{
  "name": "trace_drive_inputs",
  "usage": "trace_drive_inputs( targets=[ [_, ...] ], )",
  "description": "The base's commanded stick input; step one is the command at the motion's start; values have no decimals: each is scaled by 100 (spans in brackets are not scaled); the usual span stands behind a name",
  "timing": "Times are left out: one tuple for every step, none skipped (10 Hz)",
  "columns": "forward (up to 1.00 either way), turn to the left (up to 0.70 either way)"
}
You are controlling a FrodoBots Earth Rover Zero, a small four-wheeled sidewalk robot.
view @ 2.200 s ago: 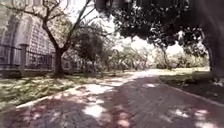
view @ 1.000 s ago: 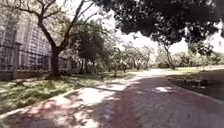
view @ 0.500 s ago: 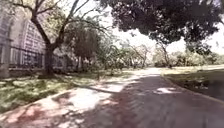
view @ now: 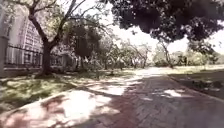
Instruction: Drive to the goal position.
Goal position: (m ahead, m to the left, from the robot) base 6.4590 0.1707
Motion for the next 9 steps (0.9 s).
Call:
trace_drive_inputs(
  targets=[
    [70, -10],
    [70, -1],
    [70, 0],
    [70, 0],
    [70, -4],
    [70, -8],
    [70, -12],
    [70, -16],
    [70, -20]
  ],
)
